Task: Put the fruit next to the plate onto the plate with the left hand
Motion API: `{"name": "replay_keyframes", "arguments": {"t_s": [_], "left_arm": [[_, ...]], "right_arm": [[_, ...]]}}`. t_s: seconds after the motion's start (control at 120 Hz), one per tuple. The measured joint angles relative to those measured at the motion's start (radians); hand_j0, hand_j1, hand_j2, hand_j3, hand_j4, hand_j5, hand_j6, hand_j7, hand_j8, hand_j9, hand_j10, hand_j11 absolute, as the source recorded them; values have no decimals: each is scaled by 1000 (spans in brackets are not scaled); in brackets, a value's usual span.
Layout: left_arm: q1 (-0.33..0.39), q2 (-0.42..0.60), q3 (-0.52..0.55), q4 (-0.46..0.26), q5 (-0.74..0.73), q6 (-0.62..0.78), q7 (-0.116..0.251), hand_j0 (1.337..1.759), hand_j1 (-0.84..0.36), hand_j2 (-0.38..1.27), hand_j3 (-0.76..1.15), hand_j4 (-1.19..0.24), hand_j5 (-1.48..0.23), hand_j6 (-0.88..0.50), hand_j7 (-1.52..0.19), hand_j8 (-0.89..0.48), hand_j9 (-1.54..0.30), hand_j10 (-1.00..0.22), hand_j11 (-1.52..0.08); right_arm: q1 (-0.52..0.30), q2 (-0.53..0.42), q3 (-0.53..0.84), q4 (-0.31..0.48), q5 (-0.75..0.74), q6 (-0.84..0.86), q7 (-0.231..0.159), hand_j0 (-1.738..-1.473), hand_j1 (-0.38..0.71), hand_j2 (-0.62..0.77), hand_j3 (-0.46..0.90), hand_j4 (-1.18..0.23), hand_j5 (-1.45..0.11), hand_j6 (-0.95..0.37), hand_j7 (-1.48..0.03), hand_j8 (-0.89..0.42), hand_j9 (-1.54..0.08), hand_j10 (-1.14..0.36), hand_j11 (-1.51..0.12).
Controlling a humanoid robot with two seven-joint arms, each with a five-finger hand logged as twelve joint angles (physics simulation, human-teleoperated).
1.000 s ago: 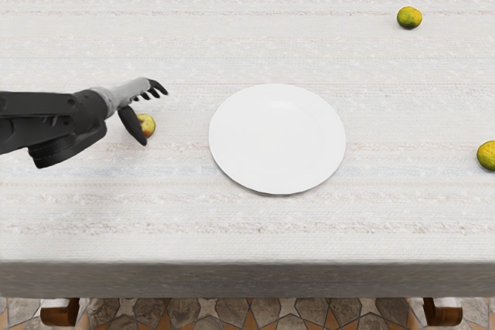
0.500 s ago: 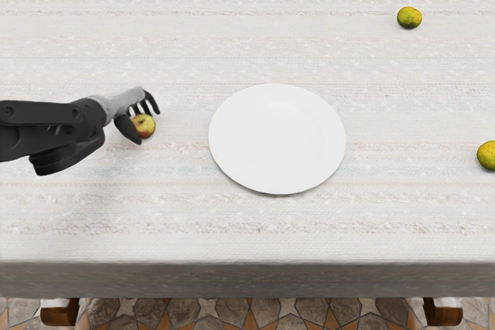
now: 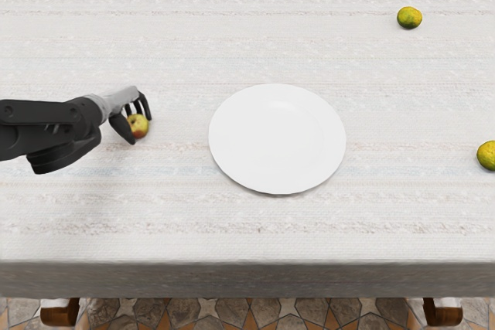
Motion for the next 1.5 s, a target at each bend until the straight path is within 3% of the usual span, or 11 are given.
{"name": "replay_keyframes", "arguments": {"t_s": [0.217,0.475,0.758,1.175,1.5], "left_arm": [[-54,5,0,-15,-6,-10,2,1652,-232,185,0,-626,-966,-422,-945,-481,-948,-695,-949],[-133,-4,-1,-51,-20,-20,3,1654,-278,258,0,-623,-994,-390,-963,-456,-956,-709,-957],[-199,-118,-4,-56,-50,-21,3,1656,-326,380,0,-663,-991,-394,-956,-470,-940,-709,-940],[-229,-250,-24,-56,-103,-21,2,1657,-342,468,0,-679,-976,-417,-939,-494,-935,-704,-936],[-213,-336,-38,-56,-134,-22,2,1656,-324,423,0,-687,-959,-433,-933,-501,-934,-700,-936]], "right_arm": [[0,0,0,0,0,0,0,-1658,-312,-6,0,-31,-40,-31,-40,-31,-40,-31,-40],[0,0,0,0,0,0,0,-1658,-312,-6,0,-31,-40,-31,-40,-31,-40,-31,-40],[0,0,0,0,0,0,0,-1658,-312,-6,0,-31,-40,-31,-40,-31,-40,-31,-40],[0,0,0,0,0,0,0,-1658,-312,-6,0,-31,-40,-31,-40,-31,-40,-31,-40],[0,0,0,0,0,0,0,-1658,-312,-6,0,-31,-40,-31,-40,-31,-40,-31,-40]]}}
